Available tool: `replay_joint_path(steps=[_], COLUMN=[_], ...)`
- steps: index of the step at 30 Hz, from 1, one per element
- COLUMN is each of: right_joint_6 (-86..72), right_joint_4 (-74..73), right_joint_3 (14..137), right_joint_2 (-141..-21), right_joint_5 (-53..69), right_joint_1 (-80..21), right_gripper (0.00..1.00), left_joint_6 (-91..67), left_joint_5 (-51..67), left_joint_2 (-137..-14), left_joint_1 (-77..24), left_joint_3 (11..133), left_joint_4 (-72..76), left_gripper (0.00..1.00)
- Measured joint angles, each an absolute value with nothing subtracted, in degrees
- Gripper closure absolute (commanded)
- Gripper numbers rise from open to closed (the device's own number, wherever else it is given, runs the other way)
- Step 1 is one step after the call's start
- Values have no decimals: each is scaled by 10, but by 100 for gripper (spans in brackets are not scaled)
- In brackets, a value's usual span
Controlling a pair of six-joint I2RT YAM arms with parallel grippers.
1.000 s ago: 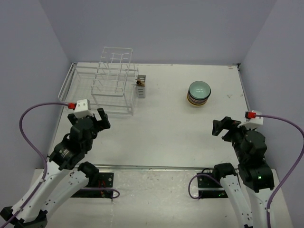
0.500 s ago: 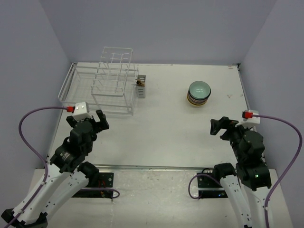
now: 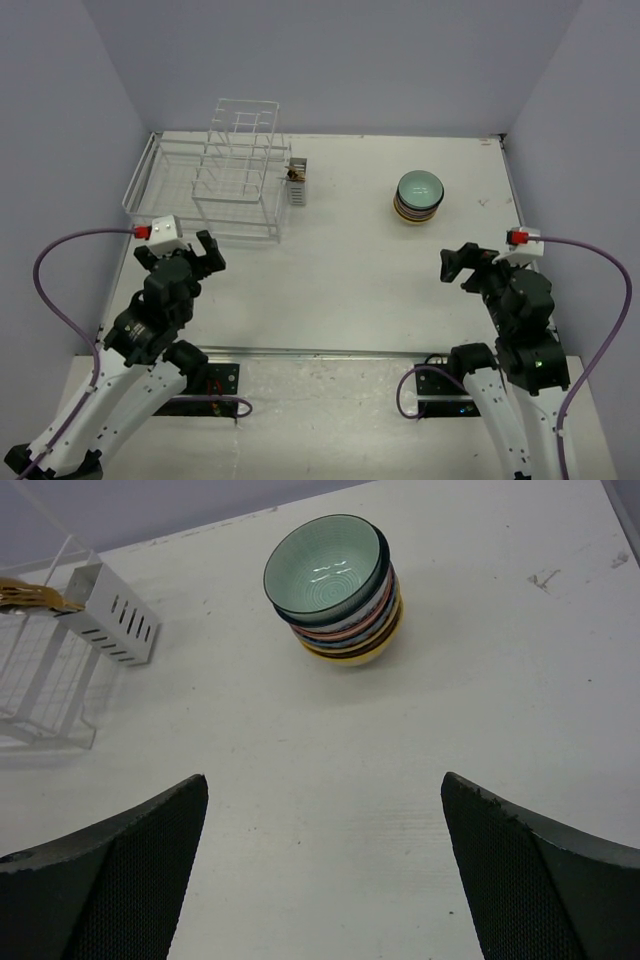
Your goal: Unload the bowls from the dish rack
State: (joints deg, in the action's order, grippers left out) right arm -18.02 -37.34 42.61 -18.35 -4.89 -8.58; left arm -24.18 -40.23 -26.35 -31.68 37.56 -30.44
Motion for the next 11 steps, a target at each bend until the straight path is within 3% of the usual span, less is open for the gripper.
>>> replay_joint_path(steps=[11], right_joint_6=[-179], right_joint_4=[-354], right_joint_3=[419], right_joint_2=[-183], right_joint_5=[-36], right_joint_1=[-86], right_gripper=[1], left_joint_6=[-230], left_joint_5=[-404], left_joint_2=[-252], left_joint_1=[-296], left_joint_3=[368], left_joint_4=[-295], left_gripper=[0])
